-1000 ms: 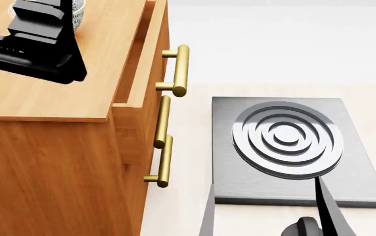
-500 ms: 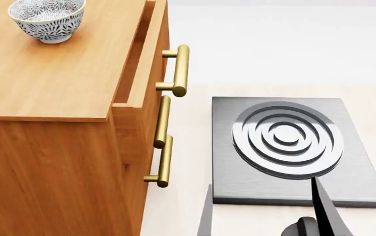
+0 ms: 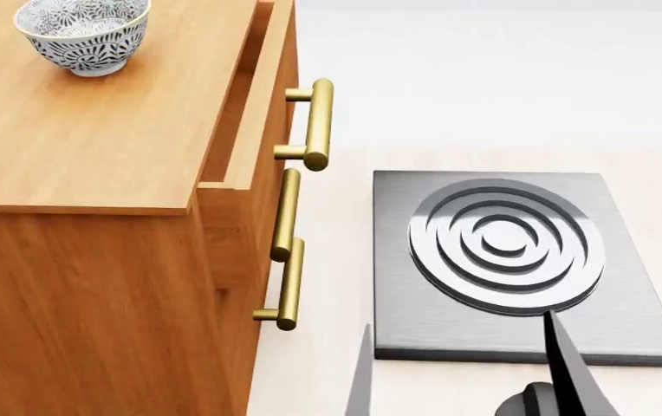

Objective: Pick the akita bowl on the wooden cabinet and place it on the plate.

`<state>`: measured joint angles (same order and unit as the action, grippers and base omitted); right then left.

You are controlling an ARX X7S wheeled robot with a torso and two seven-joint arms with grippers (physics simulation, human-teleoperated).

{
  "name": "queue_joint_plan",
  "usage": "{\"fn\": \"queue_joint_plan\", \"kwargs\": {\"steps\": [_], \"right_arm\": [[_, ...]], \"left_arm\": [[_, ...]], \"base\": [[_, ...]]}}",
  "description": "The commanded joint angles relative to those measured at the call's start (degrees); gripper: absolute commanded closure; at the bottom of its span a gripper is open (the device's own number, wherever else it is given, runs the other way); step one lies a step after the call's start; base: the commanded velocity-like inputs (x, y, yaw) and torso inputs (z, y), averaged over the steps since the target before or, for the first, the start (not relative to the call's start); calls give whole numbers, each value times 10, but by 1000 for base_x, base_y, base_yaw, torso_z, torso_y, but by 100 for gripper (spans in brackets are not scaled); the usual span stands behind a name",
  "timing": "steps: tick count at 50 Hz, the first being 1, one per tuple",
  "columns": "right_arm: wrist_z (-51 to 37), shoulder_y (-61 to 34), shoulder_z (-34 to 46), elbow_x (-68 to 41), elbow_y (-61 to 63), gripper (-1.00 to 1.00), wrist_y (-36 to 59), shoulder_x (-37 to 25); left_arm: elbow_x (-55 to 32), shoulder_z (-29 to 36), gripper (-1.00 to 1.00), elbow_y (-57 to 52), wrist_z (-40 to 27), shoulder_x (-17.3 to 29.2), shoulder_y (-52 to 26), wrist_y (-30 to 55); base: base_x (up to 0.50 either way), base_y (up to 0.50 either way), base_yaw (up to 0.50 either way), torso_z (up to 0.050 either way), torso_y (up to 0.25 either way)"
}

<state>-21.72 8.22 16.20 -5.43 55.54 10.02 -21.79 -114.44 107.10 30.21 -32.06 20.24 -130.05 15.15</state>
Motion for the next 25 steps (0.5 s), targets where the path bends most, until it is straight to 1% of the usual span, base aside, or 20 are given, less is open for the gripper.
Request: {"fn": "queue_joint_plan", "kwargs": {"steps": [1, 4, 5, 7, 8, 11, 14, 18, 19, 21, 22, 23, 25], "right_arm": [[-1, -2, 4, -3, -3, -100, -3, -2], [-3, -3, 7, 0, 0, -100, 0, -3], [-3, -3, 8, 0, 1, -100, 1, -4], [-3, -4, 9, 0, 1, -100, 1, -4], [-3, -5, 11, 2, 1, -100, 2, -4], [-4, -6, 13, 2, 0, -100, 2, -4], [-5, -6, 12, 1, 0, -100, 2, -5], [-6, -7, 16, 1, -2, -100, 2, -5], [-6, -7, 17, 2, -2, -100, 1, -5], [-6, -6, 17, 2, -4, -100, -1, -6], [-7, -6, 16, 1, -4, -100, -2, -7], [-7, -5, 16, 0, -5, -100, -3, -7], [-7, -6, 16, -2, -6, -100, -4, -8]], "left_arm": [[-19, 5, -100, 216, 80, -86, 7, 65], [-18, 11, -100, 292, 116, -123, 6, 89], [-16, 16, -100, 341, 138, -146, 6, 104], [-14, 21, -100, 398, 163, -171, 8, 119], [-13, 26, -100, 444, 182, -190, 9, 134], [-31, 43, -100, 447, 171, -189, 5, 141], [-66, 75, -100, 448, 162, -187, -4, 147], [-129, 139, -100, 448, 171, -191, -18, 155], [-152, 157, -100, 448, 169, -190, -21, 164], [-198, 191, -100, 448, 158, -188, -30, 156], [-215, 213, -100, 448, 165, -189, -33, 158], [-232, 240, -100, 448, 148, -191, -35, 159], [-276, 279, -100, 448, 156, -192, -40, 158]], "base": [[0, 0, 0, 0, 0], [0, 0, 0, 0, 0], [0, 0, 0, 0, 0], [0, 0, 0, 0, 0], [0, 0, 0, 0, 0], [0, 0, 0, 0, 0], [0, 0, 0, 0, 0], [0, 0, 0, 0, 0], [0, 0, 0, 0, 0], [0, 0, 0, 0, 0], [0, 0, 0, 0, 0], [0, 0, 0, 0, 0], [0, 0, 0, 0, 0]]}}
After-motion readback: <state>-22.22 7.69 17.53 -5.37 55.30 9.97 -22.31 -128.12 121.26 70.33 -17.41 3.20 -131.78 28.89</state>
